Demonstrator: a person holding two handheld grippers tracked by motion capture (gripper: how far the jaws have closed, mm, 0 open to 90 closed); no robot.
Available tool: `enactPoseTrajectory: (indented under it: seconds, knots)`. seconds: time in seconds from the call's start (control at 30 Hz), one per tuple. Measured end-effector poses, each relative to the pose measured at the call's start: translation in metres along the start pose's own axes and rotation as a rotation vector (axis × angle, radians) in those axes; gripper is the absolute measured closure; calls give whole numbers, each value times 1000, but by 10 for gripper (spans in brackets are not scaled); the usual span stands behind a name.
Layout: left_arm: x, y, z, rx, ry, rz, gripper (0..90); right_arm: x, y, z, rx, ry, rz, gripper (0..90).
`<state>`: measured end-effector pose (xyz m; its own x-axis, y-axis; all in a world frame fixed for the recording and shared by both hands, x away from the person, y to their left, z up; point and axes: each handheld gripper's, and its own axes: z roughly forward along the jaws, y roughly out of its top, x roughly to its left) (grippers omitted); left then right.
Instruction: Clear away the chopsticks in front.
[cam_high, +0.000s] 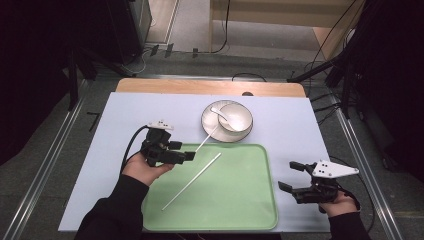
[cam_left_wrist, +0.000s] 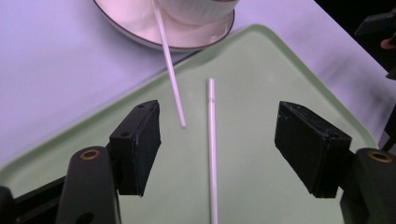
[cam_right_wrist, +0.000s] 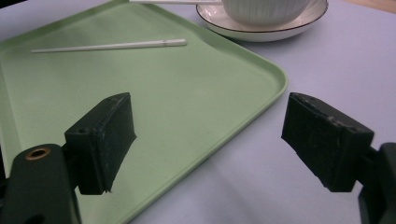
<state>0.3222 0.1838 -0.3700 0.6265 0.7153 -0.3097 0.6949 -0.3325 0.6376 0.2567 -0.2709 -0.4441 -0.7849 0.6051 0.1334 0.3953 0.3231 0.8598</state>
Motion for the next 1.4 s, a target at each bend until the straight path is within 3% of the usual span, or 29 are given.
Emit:
enactPoseTrajectory:
  seconds: [0.27,0.4,0.53,0.6,0.73,0.87,1.0,1.4]
  knots:
    - [9,33,33,23,22,31,375,0,0,0,-1,2,-3,176]
    - [12,47,53,43,60,67,430,0,0,-1,-2,0,-1,176]
    - [21,56,69,40,68,33,491,0,0,-2,-5,1,1,176]
    - [22,60,77,59,79,36,524,0,-1,-3,-5,0,2,176]
    - [19,66,91,67,93,65,542,0,-2,-4,-7,-1,5,176]
    - [23,67,105,72,114,42,558,0,-2,-4,-6,-2,4,176]
    - [28,67,116,79,108,34,597,0,-3,-5,-9,-4,9,176]
    - [26,73,132,115,141,64,628,0,-4,-8,-15,-8,12,176]
